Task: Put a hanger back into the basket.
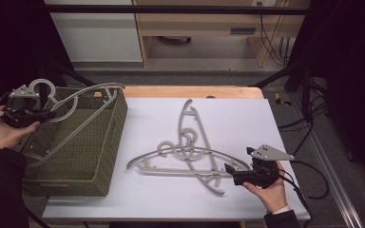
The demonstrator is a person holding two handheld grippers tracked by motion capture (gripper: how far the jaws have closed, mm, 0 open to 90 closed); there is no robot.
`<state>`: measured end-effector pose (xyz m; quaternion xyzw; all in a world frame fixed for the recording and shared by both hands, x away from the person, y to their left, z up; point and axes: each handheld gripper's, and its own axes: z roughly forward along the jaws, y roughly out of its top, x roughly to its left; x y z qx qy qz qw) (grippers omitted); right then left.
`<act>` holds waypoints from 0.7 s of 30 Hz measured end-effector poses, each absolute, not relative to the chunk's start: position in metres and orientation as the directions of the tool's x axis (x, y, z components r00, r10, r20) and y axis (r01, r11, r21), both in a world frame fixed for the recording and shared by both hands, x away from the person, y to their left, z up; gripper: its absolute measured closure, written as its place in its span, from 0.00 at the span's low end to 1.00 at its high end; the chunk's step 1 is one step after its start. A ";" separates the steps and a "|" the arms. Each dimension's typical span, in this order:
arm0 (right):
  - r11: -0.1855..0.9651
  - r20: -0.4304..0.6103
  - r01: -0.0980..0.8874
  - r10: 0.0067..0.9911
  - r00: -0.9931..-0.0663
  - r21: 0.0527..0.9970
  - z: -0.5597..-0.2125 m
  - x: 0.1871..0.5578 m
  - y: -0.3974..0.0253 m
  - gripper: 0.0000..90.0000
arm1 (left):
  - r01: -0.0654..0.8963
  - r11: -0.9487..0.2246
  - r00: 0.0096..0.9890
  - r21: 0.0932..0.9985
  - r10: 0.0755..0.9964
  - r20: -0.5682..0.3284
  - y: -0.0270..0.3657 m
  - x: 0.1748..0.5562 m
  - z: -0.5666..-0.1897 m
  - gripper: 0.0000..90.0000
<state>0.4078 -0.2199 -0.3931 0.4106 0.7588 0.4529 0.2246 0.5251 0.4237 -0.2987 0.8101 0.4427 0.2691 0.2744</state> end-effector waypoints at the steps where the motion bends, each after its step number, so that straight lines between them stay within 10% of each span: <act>1: 0.255 0.031 0.421 0.826 -0.563 0.871 -0.393 0.408 -0.220 0.06 | 0.572 -0.454 0.460 0.683 0.867 0.191 0.425 0.525 -0.301 0.92; 21: 0.266 0.025 0.425 0.824 -0.566 0.865 -0.396 0.409 -0.218 0.05 | 0.631 -0.458 0.431 0.627 0.878 0.208 0.431 0.531 -0.340 0.91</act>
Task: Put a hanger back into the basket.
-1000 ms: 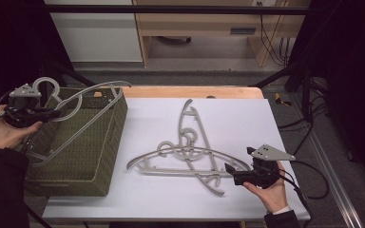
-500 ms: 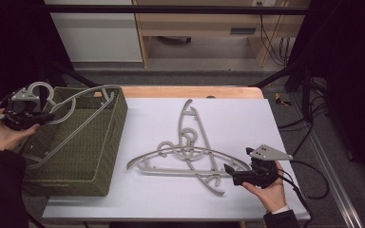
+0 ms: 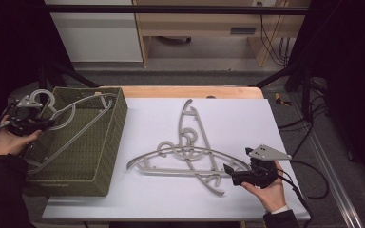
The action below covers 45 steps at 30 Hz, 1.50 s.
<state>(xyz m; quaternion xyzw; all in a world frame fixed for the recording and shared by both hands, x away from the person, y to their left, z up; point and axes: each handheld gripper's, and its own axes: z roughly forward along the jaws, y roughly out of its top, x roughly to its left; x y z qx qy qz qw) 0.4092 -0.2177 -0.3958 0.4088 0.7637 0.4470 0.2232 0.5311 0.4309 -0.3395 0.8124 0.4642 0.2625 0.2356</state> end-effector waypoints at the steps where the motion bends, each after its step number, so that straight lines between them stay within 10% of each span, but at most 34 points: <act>1: 0.266 0.024 0.423 0.824 -0.566 0.866 -0.395 0.409 -0.218 0.05 | 0.635 -0.456 0.432 0.624 0.879 0.202 0.429 0.532 -0.343 0.91; 19: 0.288 -0.005 0.393 0.811 -0.585 0.873 -0.385 0.408 -0.214 0.07 | 0.575 -0.352 0.443 0.738 0.893 0.080 0.420 0.503 -0.324 0.63; 29: 0.293 -0.007 0.384 0.803 -0.597 0.876 -0.384 0.410 -0.210 0.07 | 0.418 -0.397 0.594 0.817 0.800 0.085 0.364 0.466 -0.305 0.39; 45: 0.261 0.012 0.376 0.807 -0.590 0.889 -0.385 0.408 -0.214 0.07 | 0.332 -0.323 0.717 0.886 0.697 -0.014 0.281 0.438 -0.335 0.27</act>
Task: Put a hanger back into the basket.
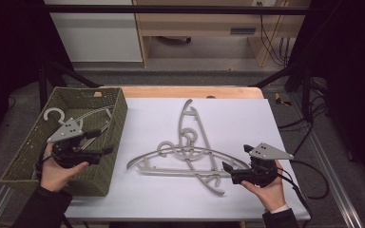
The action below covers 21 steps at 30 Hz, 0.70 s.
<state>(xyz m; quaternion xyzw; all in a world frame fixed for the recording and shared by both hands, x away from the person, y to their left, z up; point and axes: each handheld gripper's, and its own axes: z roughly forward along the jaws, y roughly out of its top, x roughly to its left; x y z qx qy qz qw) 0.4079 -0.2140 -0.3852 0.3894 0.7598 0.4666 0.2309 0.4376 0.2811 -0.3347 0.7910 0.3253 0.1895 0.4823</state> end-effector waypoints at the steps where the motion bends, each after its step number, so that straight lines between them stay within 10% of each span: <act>1: 0.261 0.013 0.376 0.808 -0.590 0.889 -0.386 0.408 -0.214 0.07 | 0.334 -0.316 0.721 0.888 0.693 -0.025 0.277 0.437 -0.337 0.27; 21: 0.261 0.015 0.379 0.806 -0.591 0.888 -0.385 0.405 -0.217 0.07 | 0.320 -0.486 0.832 0.813 0.555 0.004 0.193 0.459 -0.348 0.28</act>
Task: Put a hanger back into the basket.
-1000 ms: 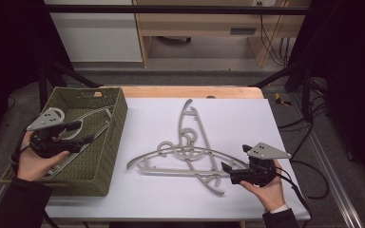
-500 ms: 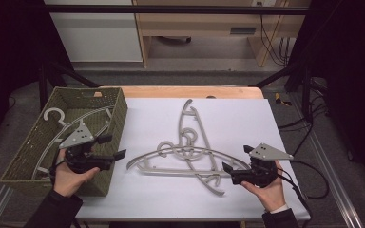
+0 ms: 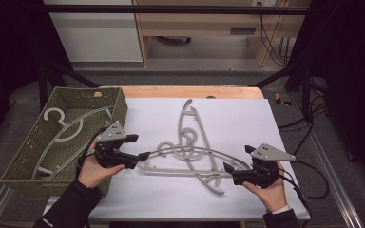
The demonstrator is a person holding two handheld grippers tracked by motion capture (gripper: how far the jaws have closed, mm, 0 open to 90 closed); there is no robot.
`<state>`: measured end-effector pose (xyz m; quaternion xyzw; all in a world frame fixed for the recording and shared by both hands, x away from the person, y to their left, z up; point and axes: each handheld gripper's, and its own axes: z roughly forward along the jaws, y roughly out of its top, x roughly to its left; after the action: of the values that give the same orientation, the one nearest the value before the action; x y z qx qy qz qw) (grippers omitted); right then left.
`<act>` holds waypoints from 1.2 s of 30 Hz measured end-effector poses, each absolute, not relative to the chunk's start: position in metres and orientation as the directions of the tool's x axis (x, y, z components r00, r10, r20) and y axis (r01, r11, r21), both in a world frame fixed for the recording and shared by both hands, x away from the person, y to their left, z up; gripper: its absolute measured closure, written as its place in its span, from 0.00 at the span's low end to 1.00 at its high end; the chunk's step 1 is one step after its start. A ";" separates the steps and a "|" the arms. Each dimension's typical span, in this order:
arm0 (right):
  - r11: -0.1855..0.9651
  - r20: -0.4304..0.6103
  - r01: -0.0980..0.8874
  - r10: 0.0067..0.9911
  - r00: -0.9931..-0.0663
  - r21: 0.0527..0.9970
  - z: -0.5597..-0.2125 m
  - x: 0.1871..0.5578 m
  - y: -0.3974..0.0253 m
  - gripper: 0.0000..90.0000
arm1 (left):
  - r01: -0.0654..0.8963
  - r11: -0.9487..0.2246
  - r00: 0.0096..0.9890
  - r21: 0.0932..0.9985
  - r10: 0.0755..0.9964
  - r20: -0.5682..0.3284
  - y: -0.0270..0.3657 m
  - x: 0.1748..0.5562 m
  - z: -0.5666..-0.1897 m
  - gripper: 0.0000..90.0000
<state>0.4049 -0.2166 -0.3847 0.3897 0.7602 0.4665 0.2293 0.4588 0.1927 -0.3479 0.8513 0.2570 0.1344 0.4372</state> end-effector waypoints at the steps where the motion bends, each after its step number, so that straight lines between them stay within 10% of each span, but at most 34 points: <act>1: 0.260 0.017 0.380 0.806 -0.591 0.888 -0.385 0.405 -0.216 0.07 | 0.321 -0.492 0.836 0.809 0.549 0.003 0.189 0.460 -0.348 0.28; 36: 0.271 0.016 0.383 0.798 -0.602 0.883 -0.385 0.405 -0.217 0.08 | 0.401 -0.704 0.869 0.586 0.495 0.001 0.114 0.533 -0.419 0.49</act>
<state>0.4046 -0.2165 -0.3849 0.3857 0.7652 0.4645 0.2236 0.5334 0.1136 -0.4186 0.9197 0.2437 0.0791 0.2973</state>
